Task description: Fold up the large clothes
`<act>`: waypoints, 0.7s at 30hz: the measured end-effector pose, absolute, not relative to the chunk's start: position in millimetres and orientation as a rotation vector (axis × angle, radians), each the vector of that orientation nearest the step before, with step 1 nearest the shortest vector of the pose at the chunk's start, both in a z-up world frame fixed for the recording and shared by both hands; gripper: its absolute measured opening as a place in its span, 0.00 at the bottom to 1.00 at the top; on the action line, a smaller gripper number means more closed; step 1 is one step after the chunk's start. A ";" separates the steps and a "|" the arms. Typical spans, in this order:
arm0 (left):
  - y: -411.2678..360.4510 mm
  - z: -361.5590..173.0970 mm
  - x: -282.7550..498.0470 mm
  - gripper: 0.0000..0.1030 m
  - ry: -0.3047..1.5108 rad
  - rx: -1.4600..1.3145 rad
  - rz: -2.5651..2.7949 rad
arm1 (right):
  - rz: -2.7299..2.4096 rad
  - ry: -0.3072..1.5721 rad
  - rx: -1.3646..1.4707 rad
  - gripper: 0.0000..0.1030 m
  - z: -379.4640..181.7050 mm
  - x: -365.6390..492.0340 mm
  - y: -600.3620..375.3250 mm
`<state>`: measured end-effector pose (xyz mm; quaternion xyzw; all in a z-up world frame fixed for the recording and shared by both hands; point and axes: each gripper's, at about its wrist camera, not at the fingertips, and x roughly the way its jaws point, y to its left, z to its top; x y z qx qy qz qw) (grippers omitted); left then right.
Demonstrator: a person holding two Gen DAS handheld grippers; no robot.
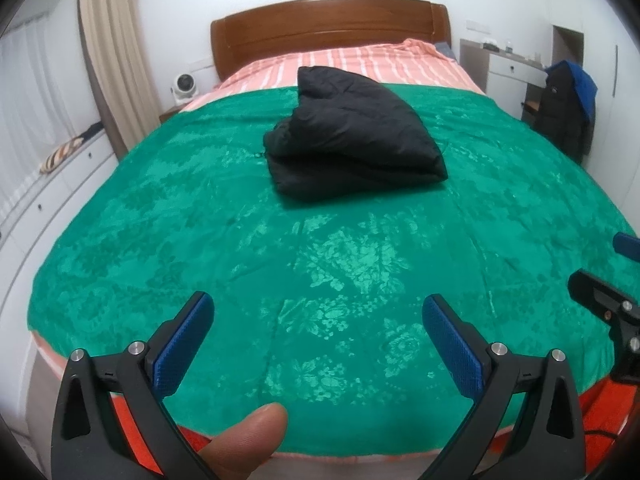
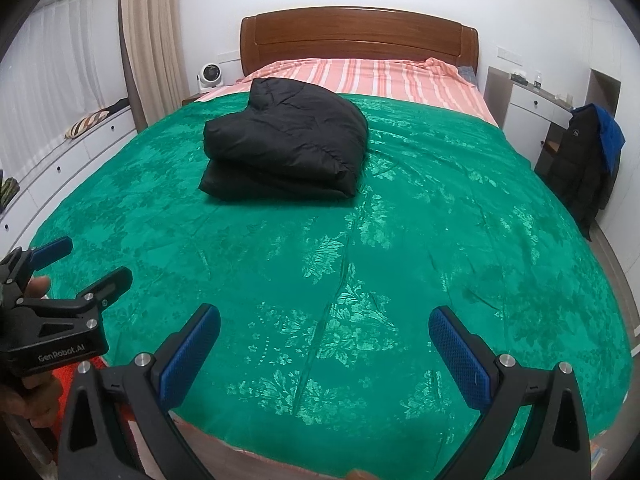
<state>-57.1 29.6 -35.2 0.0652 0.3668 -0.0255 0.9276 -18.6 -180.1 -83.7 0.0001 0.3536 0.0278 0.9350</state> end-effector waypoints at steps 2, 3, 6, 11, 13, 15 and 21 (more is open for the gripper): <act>31.0 -34.3 -56.8 1.00 0.749 0.133 -0.046 | 0.063 0.724 -0.005 1.00 -83.1 -17.9 -178.3; 31.3 -33.7 -57.0 1.00 0.746 0.136 -0.041 | 0.064 0.724 -0.008 1.00 -82.6 -17.6 -177.4; 31.3 -32.9 -56.8 1.00 0.748 0.145 -0.039 | 0.068 0.721 -0.012 1.00 -80.4 -16.5 -174.8; 28.8 -32.4 -55.8 1.00 0.752 0.175 -0.032 | 0.076 0.712 -0.011 1.00 -75.2 -15.1 -173.1; 28.4 -31.8 -56.2 1.00 0.749 0.185 -0.031 | 0.081 0.709 -0.012 1.00 -74.0 -15.4 -172.4; 29.1 -30.5 -56.6 1.00 0.752 0.180 -0.036 | 0.085 0.710 -0.014 1.00 -73.4 -15.3 -171.7; 32.1 -25.7 -57.1 1.00 0.750 0.173 -0.031 | 0.086 0.715 -0.009 1.00 -73.1 -14.5 -171.5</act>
